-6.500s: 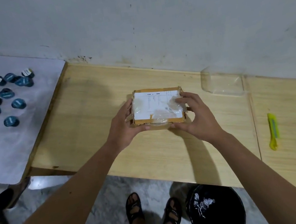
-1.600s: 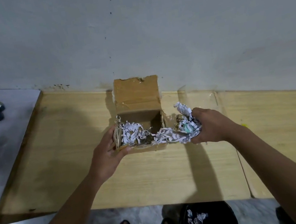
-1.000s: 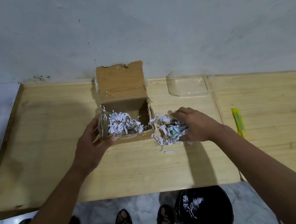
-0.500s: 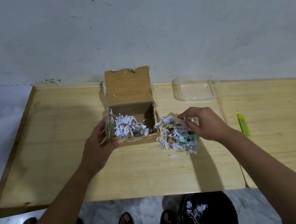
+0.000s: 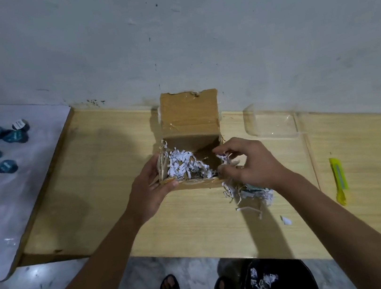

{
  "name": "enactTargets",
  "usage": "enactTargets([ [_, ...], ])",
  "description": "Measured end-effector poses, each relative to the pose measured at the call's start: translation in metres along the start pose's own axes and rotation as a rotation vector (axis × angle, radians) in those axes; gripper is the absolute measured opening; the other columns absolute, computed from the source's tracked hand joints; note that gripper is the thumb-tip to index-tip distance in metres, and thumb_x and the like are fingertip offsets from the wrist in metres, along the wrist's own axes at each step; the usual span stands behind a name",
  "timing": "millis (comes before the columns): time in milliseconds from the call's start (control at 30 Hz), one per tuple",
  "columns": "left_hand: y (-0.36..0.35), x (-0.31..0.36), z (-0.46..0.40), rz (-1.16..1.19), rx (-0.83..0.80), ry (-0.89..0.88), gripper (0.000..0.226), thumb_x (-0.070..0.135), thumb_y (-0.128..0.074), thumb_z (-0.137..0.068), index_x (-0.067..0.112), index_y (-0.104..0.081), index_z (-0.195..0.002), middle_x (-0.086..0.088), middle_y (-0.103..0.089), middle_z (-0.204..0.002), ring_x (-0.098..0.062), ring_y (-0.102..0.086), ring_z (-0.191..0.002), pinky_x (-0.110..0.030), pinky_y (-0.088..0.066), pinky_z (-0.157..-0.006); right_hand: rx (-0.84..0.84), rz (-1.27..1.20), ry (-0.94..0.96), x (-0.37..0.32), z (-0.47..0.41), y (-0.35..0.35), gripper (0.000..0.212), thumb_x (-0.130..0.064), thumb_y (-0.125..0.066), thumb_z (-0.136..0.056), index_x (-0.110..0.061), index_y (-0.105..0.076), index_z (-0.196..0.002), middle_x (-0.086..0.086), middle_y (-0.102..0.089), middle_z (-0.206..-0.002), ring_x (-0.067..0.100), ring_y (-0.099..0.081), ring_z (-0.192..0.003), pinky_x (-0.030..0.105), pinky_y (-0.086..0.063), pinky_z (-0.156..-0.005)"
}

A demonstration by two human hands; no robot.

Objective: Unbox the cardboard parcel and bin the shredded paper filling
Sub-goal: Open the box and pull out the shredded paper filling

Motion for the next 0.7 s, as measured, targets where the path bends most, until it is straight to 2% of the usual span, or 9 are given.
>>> enactTargets([
  [67, 0.0, -0.001, 0.001, 0.009, 0.001, 0.014, 0.087, 0.002, -0.087, -0.076, 0.022, -0.046, -0.151, 0.006, -0.064, -0.14, -0.006, -0.062, -0.128, -0.023, -0.051, -0.105, -0.118, 0.049, 0.025, -0.011, -0.011, -0.023, 0.047, -0.033, -0.085, -0.082, -0.024, -0.071, -0.126, -0.01, -0.068, -0.112, 0.007, -0.066, -0.096, 0.02, -0.051, -0.087],
  [133, 0.0, -0.001, 0.002, 0.003, -0.002, 0.007, 0.089, 0.001, -0.086, -0.077, 0.019, -0.044, -0.153, 0.006, -0.063, -0.141, -0.004, -0.062, -0.126, -0.022, -0.053, -0.101, -0.262, 0.151, 0.024, -0.016, -0.02, -0.044, 0.05, -0.033, -0.082, -0.085, -0.023, -0.067, -0.131, -0.009, -0.063, -0.114, 0.011, -0.063, -0.097, 0.024, -0.05, -0.089],
  [200, -0.001, 0.0, 0.003, -0.004, -0.011, 0.008, 0.089, 0.001, -0.085, -0.078, 0.021, -0.042, -0.154, 0.012, -0.062, -0.139, 0.002, -0.062, -0.124, -0.024, -0.054, -0.1, -0.394, 0.233, 0.007, -0.015, -0.026, -0.06, 0.04, -0.029, -0.078, -0.089, -0.022, -0.07, -0.128, -0.007, -0.063, -0.113, 0.013, -0.063, -0.098, 0.027, -0.05, -0.089],
  [267, -0.001, -0.002, 0.003, 0.006, -0.017, 0.02, 0.09, 0.004, -0.085, -0.079, 0.027, -0.041, -0.154, 0.018, -0.061, -0.139, 0.004, -0.061, -0.125, -0.026, -0.054, -0.1, -0.449, 0.183, -0.018, -0.013, -0.03, -0.068, 0.023, -0.021, -0.078, -0.09, -0.023, -0.078, -0.113, -0.012, -0.067, -0.104, 0.008, -0.064, -0.092, 0.022, -0.049, -0.083],
  [333, -0.001, -0.005, 0.002, 0.025, -0.022, 0.042, 0.091, 0.009, -0.086, -0.08, 0.03, -0.039, -0.154, 0.019, -0.059, -0.141, 0.006, -0.058, -0.127, -0.025, -0.052, -0.101, -0.432, 0.067, -0.071, -0.008, -0.035, -0.068, 0.017, -0.016, -0.082, -0.086, -0.024, -0.082, -0.101, -0.018, -0.071, -0.093, -0.001, -0.065, -0.084, 0.011, -0.046, -0.076],
  [400, -0.001, -0.007, 0.002, 0.041, -0.03, 0.069, 0.091, 0.012, -0.086, -0.08, 0.034, -0.038, -0.154, 0.023, -0.056, -0.141, 0.01, -0.055, -0.128, -0.021, -0.049, -0.1, -0.384, -0.049, -0.139, -0.002, -0.04, -0.065, 0.015, -0.012, -0.084, -0.083, -0.021, -0.083, -0.096, -0.015, -0.074, -0.085, -0.006, -0.066, -0.076, 0.007, -0.044, -0.069],
  [533, -0.002, -0.009, 0.002, 0.056, -0.034, 0.097, 0.089, 0.015, -0.086, -0.08, 0.048, -0.036, -0.147, 0.032, -0.052, -0.139, 0.017, -0.05, -0.128, -0.022, -0.046, -0.101, -0.317, -0.189, -0.207, 0.002, -0.051, -0.065, 0.013, -0.012, -0.085, -0.082, -0.015, -0.084, -0.095, -0.005, -0.08, -0.085, -0.004, -0.067, -0.068, 0.011, -0.047, -0.066],
  [700, -0.003, -0.013, 0.002, 0.087, -0.029, 0.118, 0.091, 0.017, -0.088, -0.079, 0.046, -0.04, -0.149, 0.022, -0.054, -0.147, 0.001, -0.049, -0.139, -0.04, -0.046, -0.112, -0.204, -0.239, -0.241, 0.0, -0.072, -0.074, 0.011, -0.011, -0.083, -0.084, -0.015, -0.083, -0.094, -0.007, -0.079, -0.082, 0.009, -0.072, -0.071, 0.023, -0.057, -0.068],
])
Point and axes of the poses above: each hand's wrist, its own z-axis away from the middle knuckle, its own y-axis out of the back of the hand, x = y × z, the point moved 8 cm from there along -z, towards the middle knuckle
